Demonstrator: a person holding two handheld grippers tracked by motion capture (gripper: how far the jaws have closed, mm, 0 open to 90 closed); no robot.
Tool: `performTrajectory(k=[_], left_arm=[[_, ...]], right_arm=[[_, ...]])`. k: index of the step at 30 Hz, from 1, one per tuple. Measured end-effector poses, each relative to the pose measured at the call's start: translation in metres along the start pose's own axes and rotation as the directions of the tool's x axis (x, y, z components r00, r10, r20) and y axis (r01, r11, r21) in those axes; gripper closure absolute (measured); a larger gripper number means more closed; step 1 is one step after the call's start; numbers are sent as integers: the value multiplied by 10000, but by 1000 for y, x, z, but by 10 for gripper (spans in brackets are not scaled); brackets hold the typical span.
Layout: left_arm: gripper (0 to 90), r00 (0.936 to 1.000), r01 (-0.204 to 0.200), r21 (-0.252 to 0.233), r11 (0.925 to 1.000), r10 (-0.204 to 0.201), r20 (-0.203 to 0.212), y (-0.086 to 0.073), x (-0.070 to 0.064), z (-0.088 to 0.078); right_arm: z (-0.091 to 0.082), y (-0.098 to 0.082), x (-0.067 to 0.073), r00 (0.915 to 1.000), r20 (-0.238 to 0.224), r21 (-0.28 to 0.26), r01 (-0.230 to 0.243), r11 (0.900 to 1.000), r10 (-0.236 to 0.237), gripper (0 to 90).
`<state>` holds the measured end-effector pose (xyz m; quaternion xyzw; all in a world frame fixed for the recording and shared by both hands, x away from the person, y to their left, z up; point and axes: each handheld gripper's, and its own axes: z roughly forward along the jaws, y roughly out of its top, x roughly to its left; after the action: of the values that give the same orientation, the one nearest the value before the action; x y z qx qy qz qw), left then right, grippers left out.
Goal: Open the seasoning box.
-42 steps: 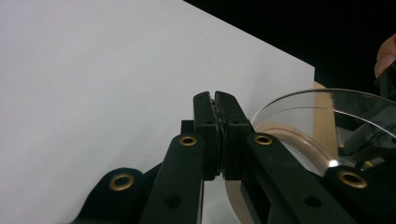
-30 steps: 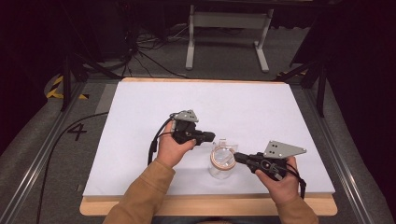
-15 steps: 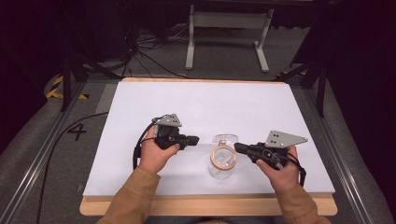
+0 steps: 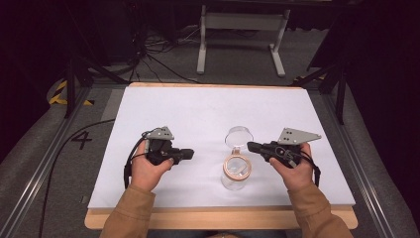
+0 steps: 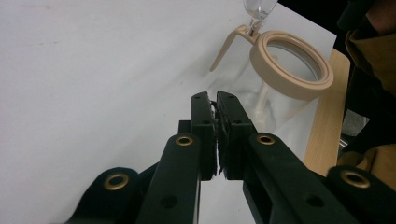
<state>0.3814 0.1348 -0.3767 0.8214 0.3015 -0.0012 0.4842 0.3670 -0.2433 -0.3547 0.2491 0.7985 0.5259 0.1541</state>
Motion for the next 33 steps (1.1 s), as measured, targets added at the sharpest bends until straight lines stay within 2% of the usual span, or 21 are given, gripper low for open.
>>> performTrajectory(k=[4,8,15,19,22,23,25,28,30,33], left_arm=[[858,9999,123,-36,9999,-123,-106,-3,0,-4],[855,9999,107,-50,9999,-108,-116,-3,0,-5],[813,9997,-2,104,9999,5,-252,1,-1,-6],[753,9971,-262,475,9985,295,-699,4,-3,-11],[721,9953,-366,605,9975,418,-874,5,-1,-20],[716,9951,-219,561,9982,272,-948,5,-1,-22],[697,9934,-271,679,9973,345,-1091,5,1,-25],[672,9855,-220,1102,9937,401,-1648,3,7,-33],[661,9820,-94,1083,9941,296,-1865,0,12,-38],[642,9795,269,975,9949,-67,-2014,-2,17,-44]], right_arm=[[5,-2,-4,9999,57,155,-97,9998,97,900],[5,0,-2,10000,19,143,-1,9999,0,900],[-4,4,-1,10000,-16,-78,56,10000,-56,900],[-15,5,-5,9999,114,-111,24,9999,-23,851],[-25,5,-10,9995,310,-71,-102,9999,104,817],[-28,5,-12,9991,383,-52,-155,9999,156,803],[-34,4,-16,9985,511,1,-203,9998,203,781],[-47,3,-26,9962,799,103,-365,9993,355,750],[-55,1,-34,9931,1064,177,-522,9985,500,733],[-67,-3,-45,9860,1498,265,-783,9966,735,689]])
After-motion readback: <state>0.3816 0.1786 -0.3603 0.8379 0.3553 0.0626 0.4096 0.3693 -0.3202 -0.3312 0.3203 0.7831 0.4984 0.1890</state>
